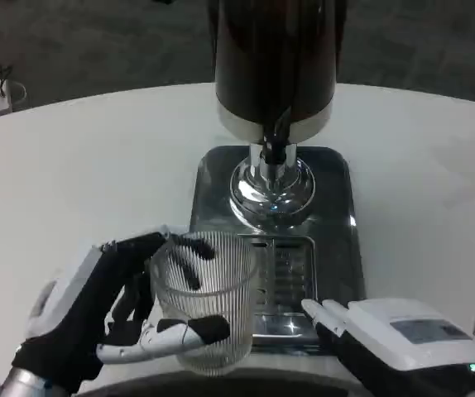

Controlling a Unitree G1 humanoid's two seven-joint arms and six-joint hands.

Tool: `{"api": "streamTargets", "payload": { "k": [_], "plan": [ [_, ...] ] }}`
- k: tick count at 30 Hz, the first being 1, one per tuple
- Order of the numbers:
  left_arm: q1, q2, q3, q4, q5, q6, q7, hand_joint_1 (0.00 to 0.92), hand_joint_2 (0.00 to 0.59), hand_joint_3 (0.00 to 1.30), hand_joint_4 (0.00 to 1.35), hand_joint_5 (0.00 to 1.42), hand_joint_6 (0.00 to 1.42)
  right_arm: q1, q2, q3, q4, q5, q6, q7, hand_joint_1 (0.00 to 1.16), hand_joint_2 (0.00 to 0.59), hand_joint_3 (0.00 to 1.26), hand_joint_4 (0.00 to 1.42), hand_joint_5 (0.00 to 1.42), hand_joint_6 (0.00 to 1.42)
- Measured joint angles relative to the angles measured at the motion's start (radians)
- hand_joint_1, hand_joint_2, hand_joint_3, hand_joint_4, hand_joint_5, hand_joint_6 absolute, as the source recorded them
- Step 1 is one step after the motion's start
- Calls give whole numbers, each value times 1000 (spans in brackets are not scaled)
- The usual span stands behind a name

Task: Grasp the cup under the faucet to collect the drink, then remove the cup.

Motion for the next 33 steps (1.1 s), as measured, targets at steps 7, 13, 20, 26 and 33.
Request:
{"api": "streamTargets", "payload": {
  "k": [7, 13, 20, 26, 33],
  "plan": [
    [-161, -32, -56, 159, 115, 20, 103, 455, 0, 994, 1078, 1274, 1424, 20, 8, -5, -13, 2, 0, -6, 369, 517, 0, 0, 0, 0],
    [-245, -49, -114, 245, 192, 41, 181, 455, 0, 994, 1078, 1274, 1424, 38, 8, -9, -43, 7, -2, -6, 369, 517, 0, 0, 0, 0],
    [-303, -51, -160, 318, 245, 59, 246, 455, 0, 994, 1078, 1274, 1424, 53, 9, -11, -50, 10, -19, -24, 370, 517, 0, 0, 0, 0],
    [-339, -50, -194, 386, 256, 60, 276, 455, 0, 994, 1078, 1274, 1424, 54, 10, -27, -63, 25, -19, -46, 370, 517, 0, 0, 0, 0],
    [-380, -47, -228, 462, 285, 61, 327, 455, 0, 994, 1078, 1274, 1424, 38, 10, -46, -65, 31, -19, -56, 370, 517, 0, 0, 0, 0]
  ]
}}
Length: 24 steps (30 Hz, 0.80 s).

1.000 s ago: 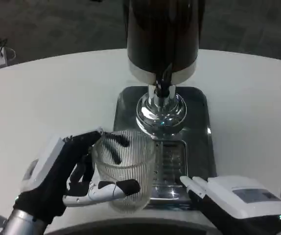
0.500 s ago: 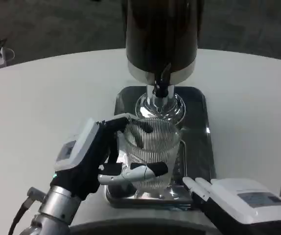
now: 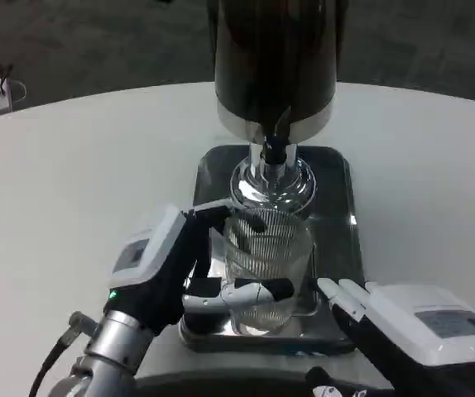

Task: Grasp the cup under the faucet to collect the drink, then remove the cup.

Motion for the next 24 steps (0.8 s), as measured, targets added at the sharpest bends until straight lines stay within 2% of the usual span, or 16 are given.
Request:
{"api": "streamTargets", "payload": {
  "k": [12, 24],
  "plan": [
    [-97, 0, -59, 103, 51, 23, 99, 455, 0, 994, 1078, 1274, 1424, 1, -2, -7, -15, 27, 0, 2, 370, 517, 0, 0, 0, 0],
    [-132, 15, -111, 122, 93, 85, 177, 455, 4, 948, 1019, 1213, 1424, 5, -5, -14, -17, 34, 0, 3, 371, 517, 0, 0, 0, 0]
  ]
}}
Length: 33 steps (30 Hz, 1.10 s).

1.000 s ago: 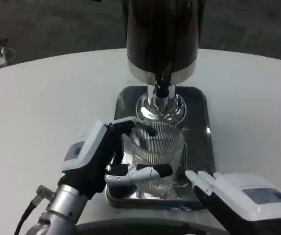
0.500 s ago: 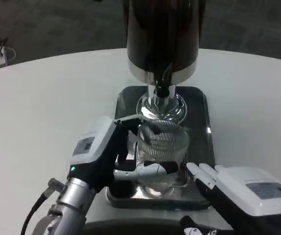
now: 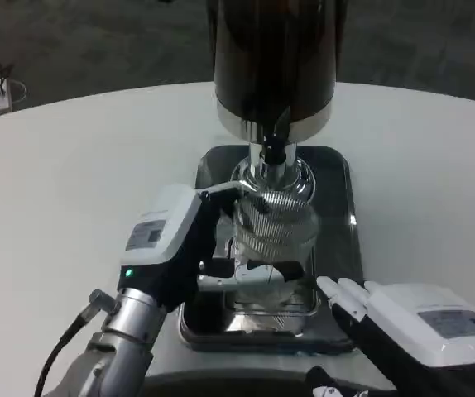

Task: Grasp the cup under the faucet to collect the drink, then remove the cup.

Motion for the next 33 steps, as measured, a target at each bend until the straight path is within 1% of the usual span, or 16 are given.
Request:
{"api": "streamTargets", "payload": {
  "k": [2, 6, 7, 9, 10, 12, 18, 20, 22, 24, 27, 33],
  "plan": [
    [-1, 4, -6, 0, 0, 8, 3, 455, 3, 917, 975, 1189, 1410, 0, 0, -1, 0, 0, 0, 0, 371, 517, 0, 0, 0, 0],
    [-1, 12, -18, 0, 3, 27, 5, 414, 0, 825, 865, 1108, 1385, 0, 0, -6, 2, 2, 1, 0, 371, 517, 0, 0, 0, 0],
    [-2, 14, -20, 0, 5, 30, 5, 383, 8, 783, 797, 1072, 1350, 0, 0, -7, 2, 2, 2, 0, 371, 517, 0, 0, 0, 0],
    [-7, 17, -26, 0, 13, 39, 5, 328, 18, 736, 728, 1022, 1308, 0, 0, -8, 5, 3, 3, 0, 371, 517, 0, 0, 0, 0],
    [-10, 19, -30, 0, 16, 42, 5, 282, 35, 691, 670, 990, 1262, -1, 0, -8, 6, 3, 4, 0, 371, 517, 0, 0, 0, 0],
    [-18, 21, -38, 0, 18, 54, 2, 217, 33, 624, 602, 938, 1221, -3, 1, -8, 8, 4, 9, 0, 371, 517, 0, 0, 0, 0],
    [-25, 32, -46, 1, 15, 70, -45, 157, 21, 466, 445, 815, 1099, -6, 5, -7, 20, 7, 12, 0, 371, 517, 0, 0, 0, 0],
    [-25, 35, -46, 1, 15, 73, -53, 147, 20, 435, 417, 785, 1088, -8, 6, -7, 21, 7, 13, 0, 371, 517, 0, 0, 0, 0],
    [-25, 38, -46, 1, 14, 73, -61, 125, 10, 365, 342, 712, 1025, -8, 7, -5, 23, 7, 13, 0, 371, 517, 0, 0, 0, 0],
    [-25, 40, -46, 1, 6, 73, -71, 97, 1, 316, 282, 669, 997, -8, 7, -4, 25, 7, 15, 0, 371, 517, 0, 0, 0, 0],
    [-25, 43, -45, 0, -8, 73, -75, 77, 7, 265, 217, 608, 956, -8, 7, -3, 26, 7, 17, 0, 371, 517, 0, 0, 0, 0],
    [-17, 57, -29, -41, -43, 73, -84, 50, 7, 238, 198, 574, 913, -8, 7, 3, 26, 7, 19, 0, 371, 517, 0, 0, 0, 0]
  ]
}}
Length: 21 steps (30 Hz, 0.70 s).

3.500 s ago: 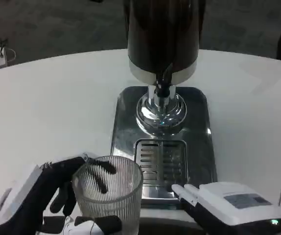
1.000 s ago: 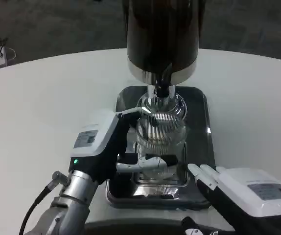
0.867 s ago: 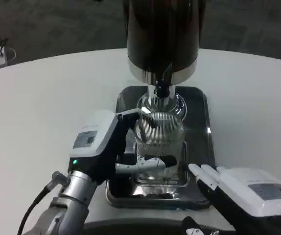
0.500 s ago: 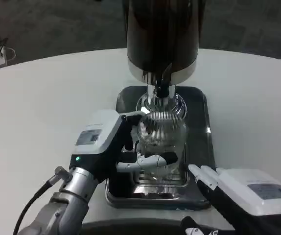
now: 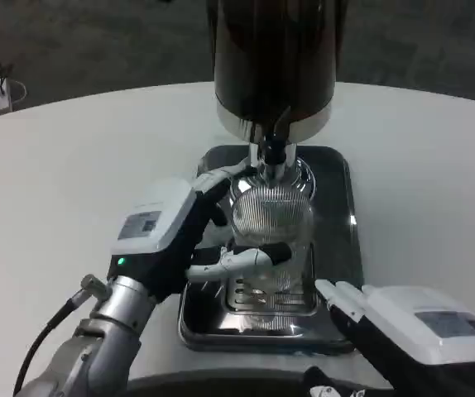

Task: Grasp the cup under the faucet to collect the drink, then remove the cup.

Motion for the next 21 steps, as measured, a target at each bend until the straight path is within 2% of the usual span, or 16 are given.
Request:
{"api": "streamTargets", "payload": {
  "k": [7, 13, 17, 21],
  "plan": [
    [79, 33, 46, -115, -49, 4, -48, 33, 10, 237, 198, 557, 896, 3, 0, 5, 0, 0, 0, -6, 371, 517, 0, 0, 0, 0],
    [152, 63, 107, -224, -93, 18, -98, 22, 10, 237, 198, 541, 852, 5, -2, 4, 1, 3, 0, -11, 371, 517, 0, 0, 0, 0],
    [195, 66, 141, -284, -136, 19, -131, 0, 17, 229, 188, 443, 699, 4, -7, 2, 4, 6, 0, -12, 371, 517, 0, 0, 0, 0],
    [257, 60, 192, -384, -229, 18, -172, 0, 38, 240, 216, 383, 531, 3, -9, -1, 8, 5, 0, -15, 371, 517, 0, 0, 0, 0]
  ]
}}
